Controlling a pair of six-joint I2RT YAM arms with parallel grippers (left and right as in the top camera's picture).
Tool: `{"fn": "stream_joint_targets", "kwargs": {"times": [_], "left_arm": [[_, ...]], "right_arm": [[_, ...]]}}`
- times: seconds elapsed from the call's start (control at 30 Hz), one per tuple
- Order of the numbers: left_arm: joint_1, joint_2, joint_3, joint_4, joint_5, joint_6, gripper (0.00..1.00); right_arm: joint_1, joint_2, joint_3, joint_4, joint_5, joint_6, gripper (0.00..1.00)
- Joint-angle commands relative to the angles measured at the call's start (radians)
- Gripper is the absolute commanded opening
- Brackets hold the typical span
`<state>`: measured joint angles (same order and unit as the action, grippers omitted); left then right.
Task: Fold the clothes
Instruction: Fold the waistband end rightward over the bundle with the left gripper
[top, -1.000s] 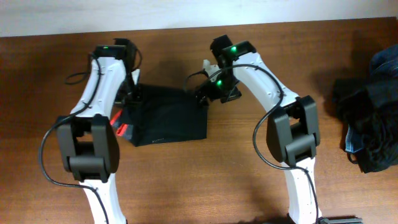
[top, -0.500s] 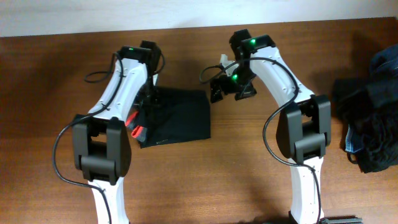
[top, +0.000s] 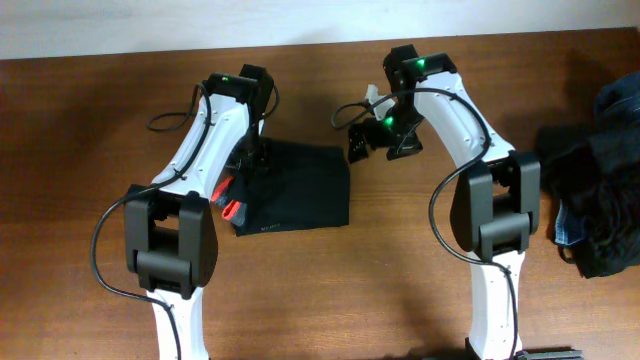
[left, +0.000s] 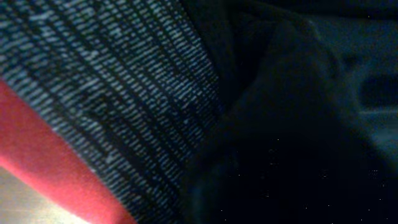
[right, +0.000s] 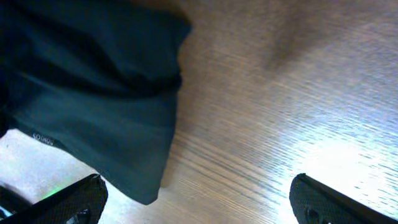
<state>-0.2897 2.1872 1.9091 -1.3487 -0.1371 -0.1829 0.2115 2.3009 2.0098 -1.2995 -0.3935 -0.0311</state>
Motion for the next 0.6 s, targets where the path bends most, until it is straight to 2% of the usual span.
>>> {"fn": "stream_joint_targets", "kwargs": {"times": [0.0, 0.27, 0.57], "left_arm": [[-0.005, 0.006, 0.064, -0.013, -0.019, -0.034, 0.01], [-0.013, 0.006, 0.210, -0.089, -0.090, -0.034, 0.01], [-0.012, 0.006, 0.212, -0.132, -0.352, -0.068, 0.00]], "right_arm": [[0.025, -0.035, -0.009, 0.000, -0.017, -0.018, 0.99], [0.030, -0.035, -0.009, 0.003, -0.017, -0.017, 1.00], [0.031, -0.035, -0.015, 0.002, -0.016, -0.018, 0.99]]}}
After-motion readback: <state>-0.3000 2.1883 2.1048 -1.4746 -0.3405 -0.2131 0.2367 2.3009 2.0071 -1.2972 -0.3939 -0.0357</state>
